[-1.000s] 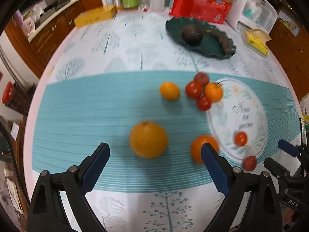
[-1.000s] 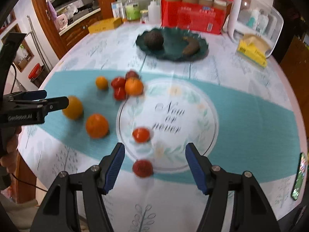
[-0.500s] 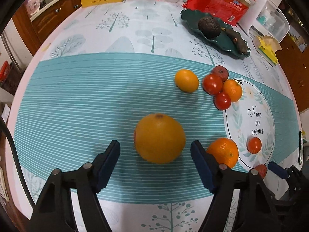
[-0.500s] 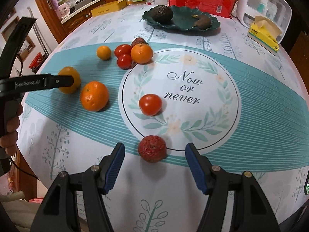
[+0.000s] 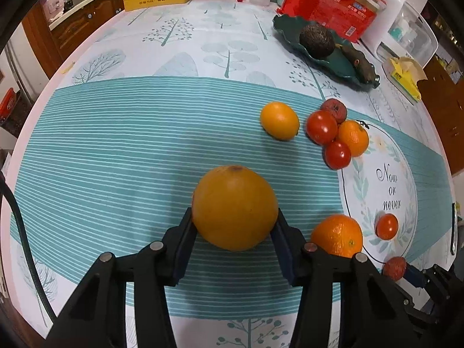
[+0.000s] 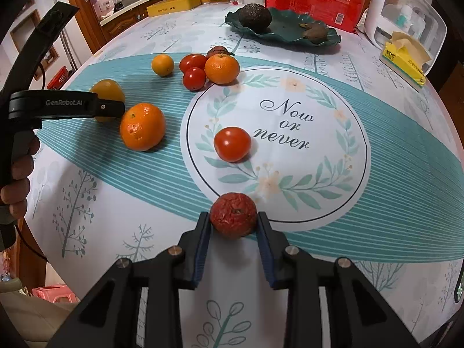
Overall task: Organize fruits
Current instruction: 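Grasp the large orange with the left tool while the right tool grasps the red lychee, then carry the orange and lychee over the green plate and lower them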
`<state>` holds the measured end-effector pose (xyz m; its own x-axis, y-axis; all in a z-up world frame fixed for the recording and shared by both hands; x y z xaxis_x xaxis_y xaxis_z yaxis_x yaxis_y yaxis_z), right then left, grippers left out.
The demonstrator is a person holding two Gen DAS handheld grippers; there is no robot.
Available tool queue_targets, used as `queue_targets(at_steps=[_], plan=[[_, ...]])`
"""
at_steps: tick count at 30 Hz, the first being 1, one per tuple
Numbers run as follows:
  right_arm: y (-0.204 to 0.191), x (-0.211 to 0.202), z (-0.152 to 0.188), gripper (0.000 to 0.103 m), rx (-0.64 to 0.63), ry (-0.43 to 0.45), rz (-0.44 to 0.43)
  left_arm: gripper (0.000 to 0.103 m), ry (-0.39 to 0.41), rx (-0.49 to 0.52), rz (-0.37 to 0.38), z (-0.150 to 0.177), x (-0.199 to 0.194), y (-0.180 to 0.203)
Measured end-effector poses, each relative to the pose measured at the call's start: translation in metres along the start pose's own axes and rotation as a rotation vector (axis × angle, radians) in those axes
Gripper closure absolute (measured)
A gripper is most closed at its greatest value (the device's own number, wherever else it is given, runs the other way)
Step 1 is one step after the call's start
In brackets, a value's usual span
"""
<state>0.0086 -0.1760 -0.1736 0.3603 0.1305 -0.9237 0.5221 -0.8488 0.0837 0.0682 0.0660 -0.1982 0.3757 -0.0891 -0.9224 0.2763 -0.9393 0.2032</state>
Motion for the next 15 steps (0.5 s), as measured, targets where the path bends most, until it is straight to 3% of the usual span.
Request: queue_targets(at_steps=[8,15], plan=[[0.003,-0.011,-0.007,0.072,0.016,0.023,-0.021,0.057,-0.003,-0.014,0.007,-0.001,-0.008,0.002],[0.009,-0.038,-0.033,0.072,0.01,0.076,0.002,0.057,0.03,0.037,0.072,-0.009,-0.046,0.027]])
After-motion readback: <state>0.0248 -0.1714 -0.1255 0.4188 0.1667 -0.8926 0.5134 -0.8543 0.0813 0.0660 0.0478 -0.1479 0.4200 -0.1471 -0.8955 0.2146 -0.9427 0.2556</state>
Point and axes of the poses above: each gripper's, at about its wrist camera, not at the fingertips, and x roughly the way its jaws point, y to its right, z to its underside, the point moved 2 cm from there along x, roughly the way its jaws point, and after that the axes turned 11 degrees about -x, right-handed, at the moved point
